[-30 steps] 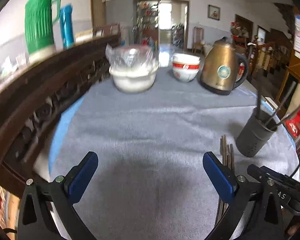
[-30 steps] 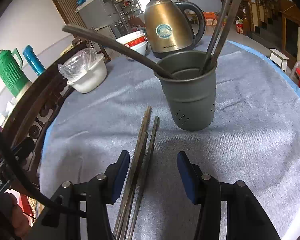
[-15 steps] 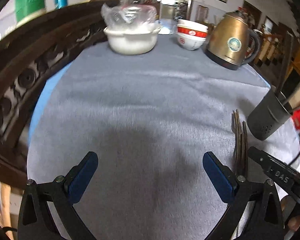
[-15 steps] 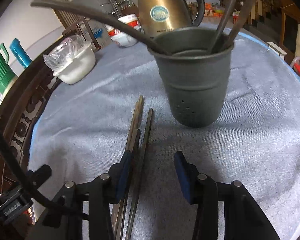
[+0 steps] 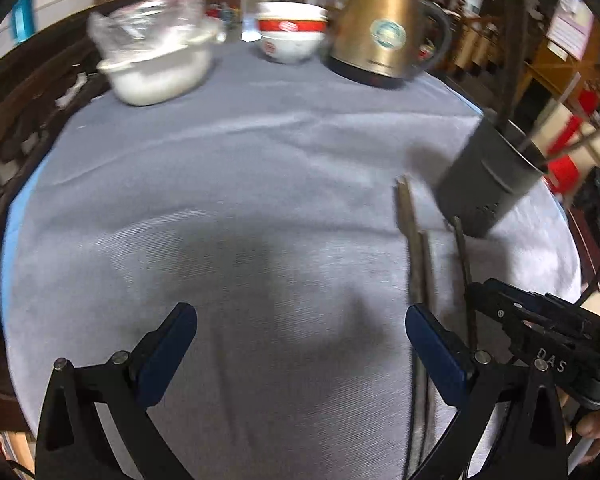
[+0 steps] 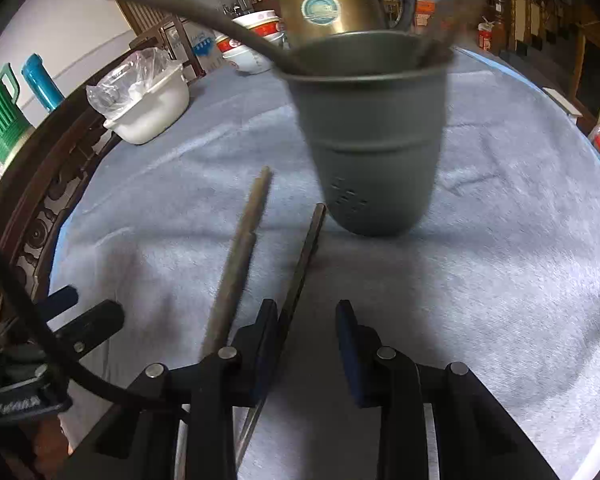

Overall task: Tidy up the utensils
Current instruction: 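Bring the right gripper over the dark chopsticks lying beside the gray holder, then close the left gripper on a dark chopstick while the right gripper grasps another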

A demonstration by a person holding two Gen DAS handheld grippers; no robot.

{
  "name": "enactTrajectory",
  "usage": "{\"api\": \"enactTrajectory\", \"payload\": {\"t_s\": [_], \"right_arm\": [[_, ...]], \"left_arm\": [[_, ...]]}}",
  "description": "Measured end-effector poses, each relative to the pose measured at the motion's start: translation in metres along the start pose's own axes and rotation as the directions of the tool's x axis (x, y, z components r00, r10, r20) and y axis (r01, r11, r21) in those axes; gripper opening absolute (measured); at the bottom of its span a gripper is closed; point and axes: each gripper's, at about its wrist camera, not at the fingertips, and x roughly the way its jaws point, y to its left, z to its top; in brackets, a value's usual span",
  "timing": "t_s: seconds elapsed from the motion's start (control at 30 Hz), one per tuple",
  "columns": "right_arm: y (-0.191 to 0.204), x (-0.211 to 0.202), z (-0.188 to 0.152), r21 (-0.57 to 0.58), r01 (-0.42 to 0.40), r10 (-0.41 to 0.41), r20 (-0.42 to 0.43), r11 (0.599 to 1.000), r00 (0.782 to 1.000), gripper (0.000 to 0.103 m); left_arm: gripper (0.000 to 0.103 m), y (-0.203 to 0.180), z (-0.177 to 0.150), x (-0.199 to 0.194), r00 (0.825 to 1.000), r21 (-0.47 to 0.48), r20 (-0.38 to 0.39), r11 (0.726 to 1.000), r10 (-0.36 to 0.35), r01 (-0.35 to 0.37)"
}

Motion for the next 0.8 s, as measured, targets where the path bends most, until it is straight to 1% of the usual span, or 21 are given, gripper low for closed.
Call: {"api": "enactTrajectory", "payload": {"t_s": [0.03,0.1,0.2,0.3,0.43,0.57,0.7,0.8], "right_arm": [[-0.005,-0.002,-0.002,0.004,-0.007,0.007,-0.003,1.000,1.000,0.031],[-0.010,-0.005,-0.005,0.010,-0.017,0.017,-0.001,1.000,1.000,0.031],[-0.015,-0.007,-0.008,0.004,-0.036,0.036,0.010,0.999,0.999,0.032],[-0.020,-0.008,-0.011,0.006,-0.067,0.067,0.020,0.998,0.998,0.032],[-0.023,-0.010,-0.016,-0.010,-0.081,0.081,0.039,0.997,0.996,0.032],[-0.025,-0.012,-0.017,-0.017,-0.096,0.096,0.049,0.995,0.994,0.032],[-0.027,-0.012,-0.020,-0.028,-0.113,0.114,0.059,0.993,0.992,0.032],[-0.029,-0.013,-0.021,-0.034,-0.118,0.120,0.063,0.992,0.991,0.032]], "left_arm": [[0.102,-0.005,0.002,0.005,1.000,0.016,-0.018,1.000,-0.011,0.012],[0.095,-0.010,0.004,0.012,0.999,0.035,-0.039,0.999,-0.017,0.018],[0.092,-0.021,0.008,0.019,0.998,0.064,-0.062,0.997,-0.030,0.034],[0.091,-0.028,0.010,0.024,0.997,0.089,-0.077,0.996,-0.024,0.031],[0.091,-0.035,0.012,0.030,0.996,0.105,-0.094,0.994,-0.010,0.020],[0.091,-0.040,0.013,0.034,0.995,0.097,-0.102,0.995,-0.022,0.032],[0.091,-0.043,0.012,0.034,0.993,0.098,-0.118,0.995,-0.018,0.030],[0.091,-0.045,0.010,0.025,0.995,0.111,-0.099,0.994,-0.014,0.025]]}}
